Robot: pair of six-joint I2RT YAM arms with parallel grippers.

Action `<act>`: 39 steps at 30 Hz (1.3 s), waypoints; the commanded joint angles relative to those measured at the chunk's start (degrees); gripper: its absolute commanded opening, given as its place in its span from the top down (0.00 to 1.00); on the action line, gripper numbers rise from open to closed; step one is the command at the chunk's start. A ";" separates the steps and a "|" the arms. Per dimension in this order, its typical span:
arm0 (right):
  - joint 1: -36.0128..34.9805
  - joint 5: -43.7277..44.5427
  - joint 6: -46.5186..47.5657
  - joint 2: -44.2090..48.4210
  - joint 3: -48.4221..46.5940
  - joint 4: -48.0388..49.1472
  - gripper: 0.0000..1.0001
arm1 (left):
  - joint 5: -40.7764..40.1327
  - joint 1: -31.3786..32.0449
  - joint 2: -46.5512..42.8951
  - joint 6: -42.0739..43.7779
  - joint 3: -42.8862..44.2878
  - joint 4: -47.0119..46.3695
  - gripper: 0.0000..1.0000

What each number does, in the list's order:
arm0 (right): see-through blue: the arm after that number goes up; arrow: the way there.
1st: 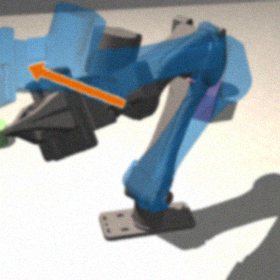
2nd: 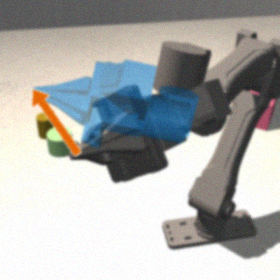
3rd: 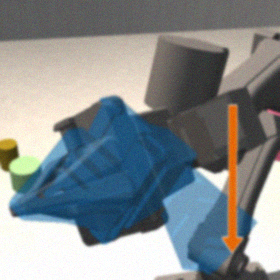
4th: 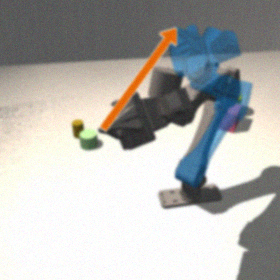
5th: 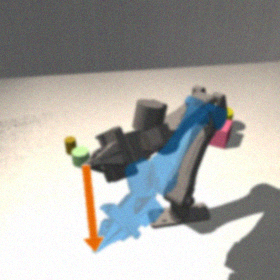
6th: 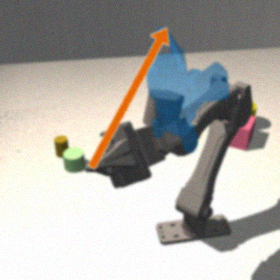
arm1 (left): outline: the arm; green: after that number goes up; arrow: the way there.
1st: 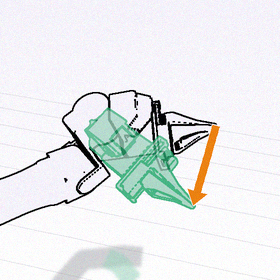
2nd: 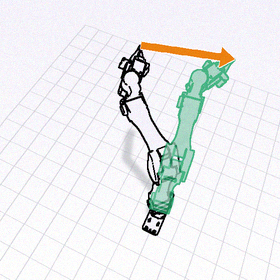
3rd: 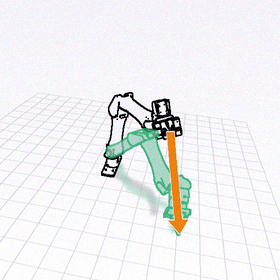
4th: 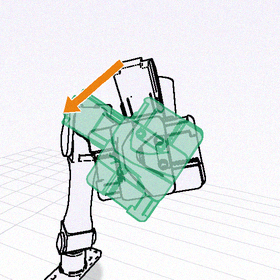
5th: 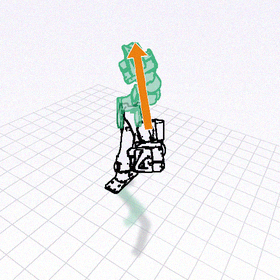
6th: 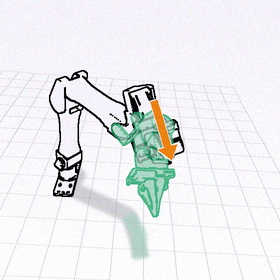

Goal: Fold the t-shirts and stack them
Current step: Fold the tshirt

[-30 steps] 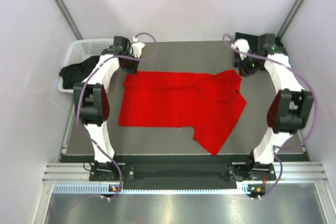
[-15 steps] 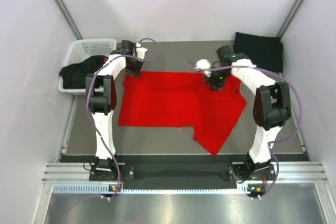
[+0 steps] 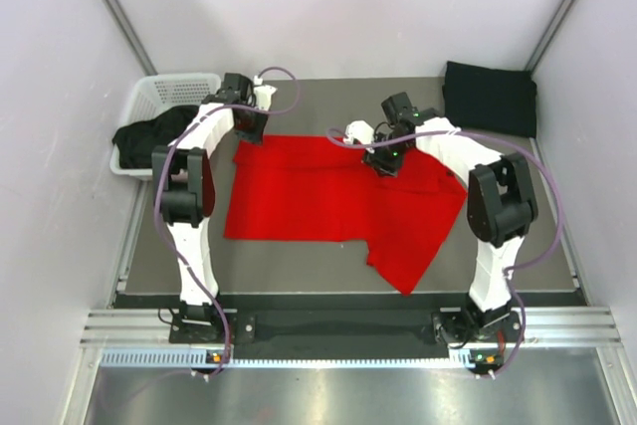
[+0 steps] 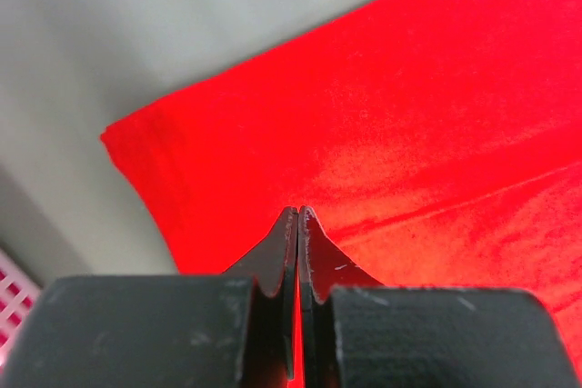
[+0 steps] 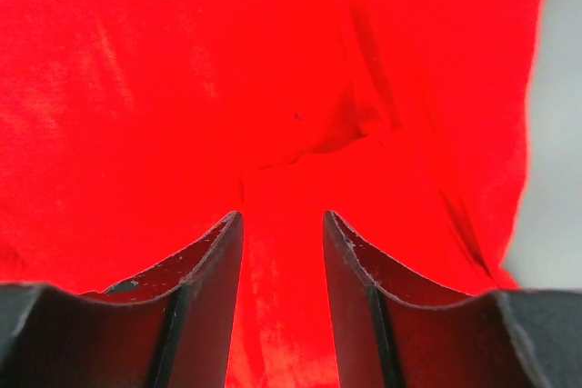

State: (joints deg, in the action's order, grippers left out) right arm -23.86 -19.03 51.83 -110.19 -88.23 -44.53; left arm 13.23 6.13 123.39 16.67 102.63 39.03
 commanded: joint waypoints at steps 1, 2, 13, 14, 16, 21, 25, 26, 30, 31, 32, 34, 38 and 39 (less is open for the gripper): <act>-0.40 -0.22 -0.77 -3.26 -3.27 1.03 0.59 | 1.00 -0.15 -4.48 -0.41 -0.76 -1.67 1.00; -0.49 -0.66 -0.77 -3.62 -3.70 0.68 0.59 | 0.74 -0.15 -4.48 -0.41 -0.85 -1.59 1.00; -0.66 -0.40 -0.59 -6.79 -4.41 0.68 0.57 | -1.54 -0.15 -5.88 0.12 -3.22 -1.59 1.00; -0.66 -0.48 -0.51 -6.96 -4.41 0.59 0.57 | -1.54 -0.15 -5.80 0.12 -3.22 -1.67 1.00; -0.66 -0.57 -0.59 -7.40 -4.32 0.59 0.57 | -1.63 -0.15 -5.62 0.03 -3.14 -1.67 1.00; -0.75 -0.31 -0.95 -8.02 -3.97 1.03 0.56 | -2.25 -0.15 -5.62 0.12 -3.31 -1.67 1.00; -0.66 -0.22 -1.38 -8.72 -3.88 1.20 0.56 | -2.60 -0.15 -5.80 0.12 -3.75 -1.67 1.00; -0.66 -0.40 -1.47 -8.72 -3.88 1.12 0.56 | -2.86 -0.15 -5.88 0.30 -3.84 -1.76 1.00; -0.67 -0.13 -1.56 -8.99 -3.80 1.20 0.56 | -3.56 -0.15 -6.23 0.47 -4.10 -1.85 0.99; -0.75 -0.05 -1.56 -8.99 -3.71 1.20 0.56 | -3.57 -0.15 -6.32 0.47 -4.10 -1.85 0.99; -0.75 0.13 -1.47 -9.07 -3.62 1.29 0.57 | -3.57 -0.15 -6.32 0.39 -4.19 -1.85 0.99; -0.75 0.57 -1.91 -9.34 -3.88 1.47 0.62 | -3.65 -0.15 -6.50 0.38 -4.28 -1.76 0.99; -0.75 1.45 -2.70 -8.55 -3.71 1.56 0.80 | -3.74 -0.15 -6.94 0.56 -4.72 -2.02 0.99; -0.75 1.62 -2.79 -7.59 -3.53 1.64 0.83 | -3.92 -0.15 -7.03 0.56 -4.72 -2.02 0.99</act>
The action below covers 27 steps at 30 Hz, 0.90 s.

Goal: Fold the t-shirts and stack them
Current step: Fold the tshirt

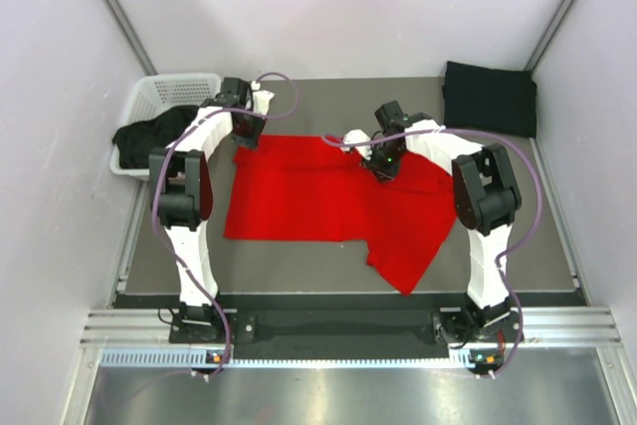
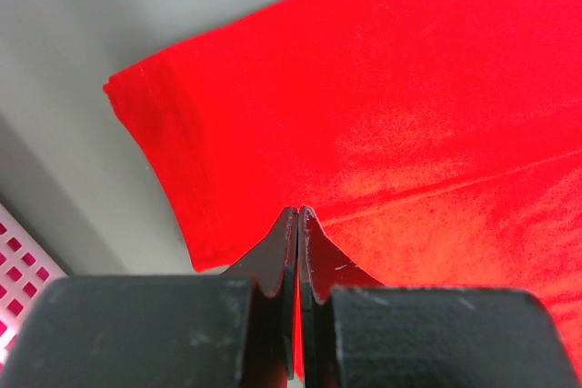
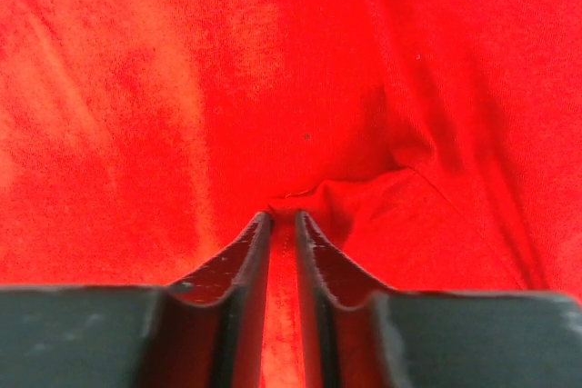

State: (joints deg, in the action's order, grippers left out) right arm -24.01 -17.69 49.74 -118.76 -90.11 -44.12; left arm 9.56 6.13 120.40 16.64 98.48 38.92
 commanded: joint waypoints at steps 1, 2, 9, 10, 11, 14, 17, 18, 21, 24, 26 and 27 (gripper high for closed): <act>-0.60 0.46 -0.95 1.68 -1.30 1.14 0.87 | -0.25 -0.15 -4.12 0.67 -0.65 -1.91 0.99; -0.69 0.47 -0.96 2.30 -1.13 0.88 0.89 | -0.25 -0.15 -4.03 0.76 -0.65 -1.91 0.99; -1.83 0.38 -1.31 8.19 -0.34 -1.41 0.92 | 0.02 -0.15 -3.24 0.76 1.01 -2.27 0.99; -2.00 0.55 -1.22 8.45 -0.33 -2.11 0.92 | 0.19 -0.15 -3.15 0.67 1.36 -2.18 0.99; -2.01 0.55 -1.22 8.54 -0.33 -2.46 0.92 | 0.19 -0.15 -3.07 0.50 1.54 -2.27 0.99; -2.62 0.64 -1.31 8.98 0.45 -2.73 0.92 | 0.54 -0.15 -2.80 0.58 1.89 -2.27 0.99; -2.80 0.64 -1.48 8.98 1.07 -2.90 0.92 | 0.46 -0.15 -2.98 0.58 1.81 -2.27 0.99; -2.97 0.56 -1.66 8.90 1.16 -2.90 0.91 | 0.37 -0.15 -3.06 0.58 1.81 -2.27 0.99; -2.97 0.64 -2.36 8.02 1.42 -3.17 0.72 | 0.37 -0.15 -3.15 0.41 1.81 -2.27 0.99; -2.97 0.73 -2.71 7.05 2.04 -2.29 0.67 | 0.28 -0.15 -3.24 0.32 1.63 -2.27 0.99; -2.97 0.82 -2.71 6.09 2.30 -1.50 0.67 | 0.11 -0.15 -3.24 0.49 1.46 -2.18 0.99; -3.06 0.91 -2.80 5.74 2.22 -1.06 0.67 | -0.07 -0.24 -3.24 0.58 1.46 -2.18 0.99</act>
State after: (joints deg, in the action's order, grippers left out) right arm -26.15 -16.49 47.66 -112.20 -87.72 -46.63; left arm 9.54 6.13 119.92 16.64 98.26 38.59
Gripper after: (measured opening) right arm 0.331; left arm 0.012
